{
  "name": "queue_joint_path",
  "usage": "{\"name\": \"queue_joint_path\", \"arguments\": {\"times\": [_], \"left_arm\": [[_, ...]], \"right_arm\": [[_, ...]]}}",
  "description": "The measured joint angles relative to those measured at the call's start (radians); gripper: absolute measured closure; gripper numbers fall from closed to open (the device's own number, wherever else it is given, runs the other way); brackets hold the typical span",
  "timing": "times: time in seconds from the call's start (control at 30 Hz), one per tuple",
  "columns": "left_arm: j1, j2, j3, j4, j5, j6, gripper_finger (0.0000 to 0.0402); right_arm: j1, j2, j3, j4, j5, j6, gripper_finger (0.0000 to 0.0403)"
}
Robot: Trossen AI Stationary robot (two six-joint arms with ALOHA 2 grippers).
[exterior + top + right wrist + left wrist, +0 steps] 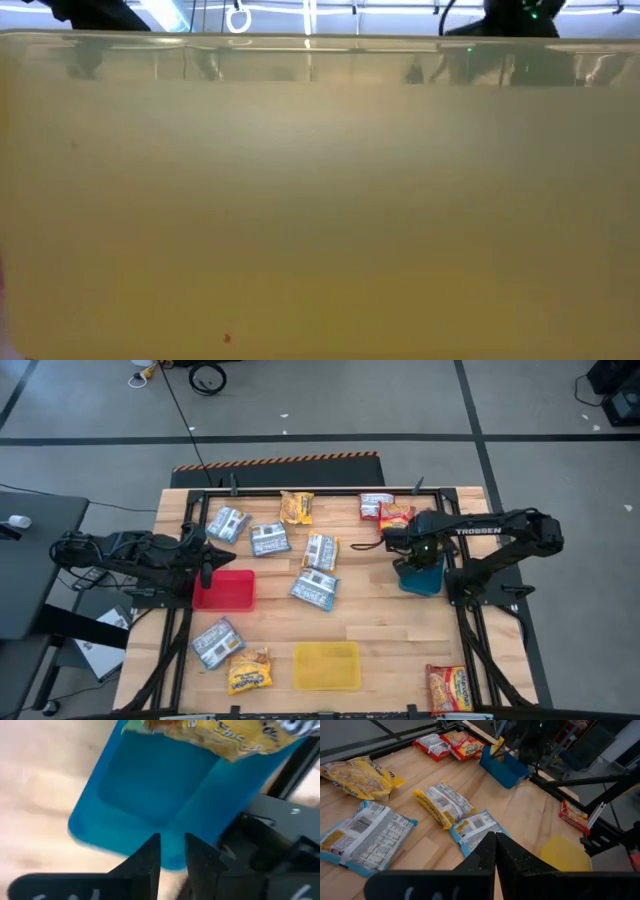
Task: Sort Maruchan noodles
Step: Put the yellow noodle pack into the blue bin, then adjust the blue bin
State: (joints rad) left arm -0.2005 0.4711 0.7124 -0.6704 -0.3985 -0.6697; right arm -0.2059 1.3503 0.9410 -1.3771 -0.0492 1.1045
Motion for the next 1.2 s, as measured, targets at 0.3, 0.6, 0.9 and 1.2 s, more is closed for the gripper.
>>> {"name": "queue_joint_path", "arguments": {"times": [0.3,0.6,0.9,1.2], "left_arm": [[0.0,0.0,0.0,0.01,0.008,-0.018,0.0388],[0.0,0.0,0.0,0.017,0.041,-0.027,0.0388],[0.0,0.0,0.0,0.025,0.038,-0.026,0.0388],[0.0,0.0,-0.001,0.028,0.037,-0.033,0.0388]], "right_arm": [[0.017,-0.003,-0.224,0.351,0.204,0.272,0.0381],[0.026,-0.005,-0.338,0.485,0.433,0.535,0.0379],[0.054,-0.005,-0.341,0.487,0.603,0.585,0.038],[0.143,-0.005,-0.3,0.487,0.333,0.442,0.038]]}}
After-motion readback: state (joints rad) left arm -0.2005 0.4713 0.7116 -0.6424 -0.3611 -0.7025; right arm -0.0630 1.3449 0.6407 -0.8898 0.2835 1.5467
